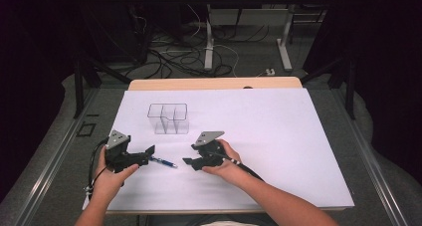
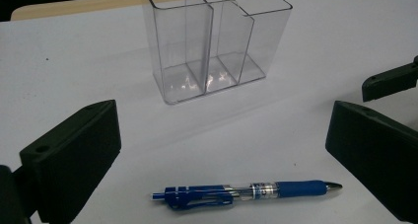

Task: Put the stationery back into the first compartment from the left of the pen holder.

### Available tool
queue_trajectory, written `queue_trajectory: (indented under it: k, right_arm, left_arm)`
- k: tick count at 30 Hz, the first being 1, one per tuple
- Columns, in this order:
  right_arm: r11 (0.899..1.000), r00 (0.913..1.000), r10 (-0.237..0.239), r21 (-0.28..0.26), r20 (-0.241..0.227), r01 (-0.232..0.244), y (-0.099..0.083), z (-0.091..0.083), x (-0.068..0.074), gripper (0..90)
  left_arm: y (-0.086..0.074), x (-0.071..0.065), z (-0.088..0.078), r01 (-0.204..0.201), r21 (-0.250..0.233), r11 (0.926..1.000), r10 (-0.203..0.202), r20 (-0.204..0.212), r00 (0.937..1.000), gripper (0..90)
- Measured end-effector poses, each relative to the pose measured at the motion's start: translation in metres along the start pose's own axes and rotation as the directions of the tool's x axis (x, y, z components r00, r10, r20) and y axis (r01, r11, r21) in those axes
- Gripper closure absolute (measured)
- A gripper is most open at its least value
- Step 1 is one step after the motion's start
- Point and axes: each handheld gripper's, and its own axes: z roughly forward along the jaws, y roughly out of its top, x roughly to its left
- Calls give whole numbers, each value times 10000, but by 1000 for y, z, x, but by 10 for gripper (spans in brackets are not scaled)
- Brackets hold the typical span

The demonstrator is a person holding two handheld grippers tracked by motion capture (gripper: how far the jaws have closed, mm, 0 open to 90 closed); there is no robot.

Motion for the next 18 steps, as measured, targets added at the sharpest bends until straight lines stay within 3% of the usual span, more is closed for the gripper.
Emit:
queue_trajectory:
  k: [12,18]
  right_arm:
    - [9993,9991,-148,-342,-399,134,12,28,12,383]
    - [9994,9975,261,-201,-659,-275,16,42,16,385]
  left_arm:
    - [-1,7,-4,466,-301,9985,-469,-109,9988,2]
    - [-1,8,-3,588,-299,9978,-591,-105,9982,2]
